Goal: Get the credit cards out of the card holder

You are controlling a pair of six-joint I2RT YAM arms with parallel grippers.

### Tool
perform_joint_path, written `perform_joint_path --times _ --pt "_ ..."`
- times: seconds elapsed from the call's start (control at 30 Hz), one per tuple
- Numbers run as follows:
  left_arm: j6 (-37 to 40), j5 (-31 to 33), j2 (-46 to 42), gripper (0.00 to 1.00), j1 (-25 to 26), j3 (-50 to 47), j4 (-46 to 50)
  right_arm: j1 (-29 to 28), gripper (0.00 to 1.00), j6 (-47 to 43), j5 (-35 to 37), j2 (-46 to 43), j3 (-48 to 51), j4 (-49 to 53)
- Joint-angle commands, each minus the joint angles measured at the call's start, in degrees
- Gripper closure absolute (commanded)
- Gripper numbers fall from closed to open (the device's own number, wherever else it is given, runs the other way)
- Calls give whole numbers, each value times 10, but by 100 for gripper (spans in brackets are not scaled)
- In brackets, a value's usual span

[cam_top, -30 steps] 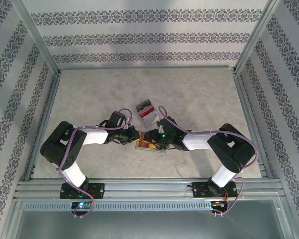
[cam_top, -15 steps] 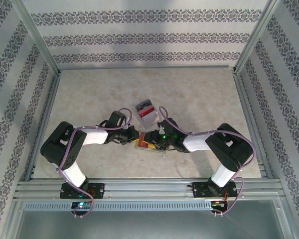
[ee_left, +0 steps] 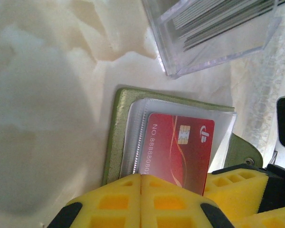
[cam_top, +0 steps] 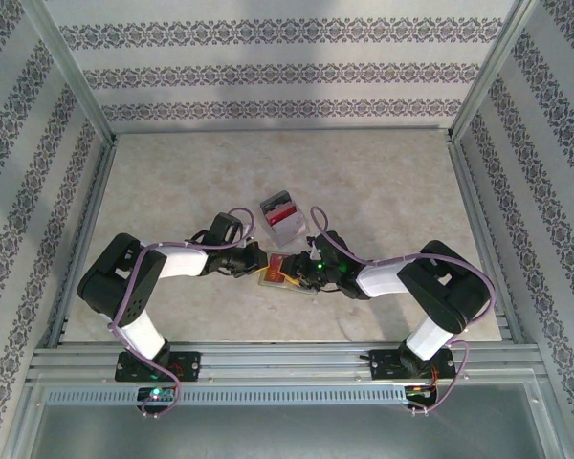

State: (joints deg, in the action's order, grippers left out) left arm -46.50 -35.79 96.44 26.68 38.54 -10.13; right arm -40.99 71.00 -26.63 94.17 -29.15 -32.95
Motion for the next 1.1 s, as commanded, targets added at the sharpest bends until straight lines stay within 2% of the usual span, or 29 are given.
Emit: perform_joint_path --times 0.0,0.27,1.07 --pt "17 24 2 92 6 2 49 4 69 9 1 5 5 -40" --pt "20 26 2 92 6 5 56 4 78 13 -3 18 5 -54" --pt "25 36 12 92 6 10 67 7 91 19 10 2 27 -50"
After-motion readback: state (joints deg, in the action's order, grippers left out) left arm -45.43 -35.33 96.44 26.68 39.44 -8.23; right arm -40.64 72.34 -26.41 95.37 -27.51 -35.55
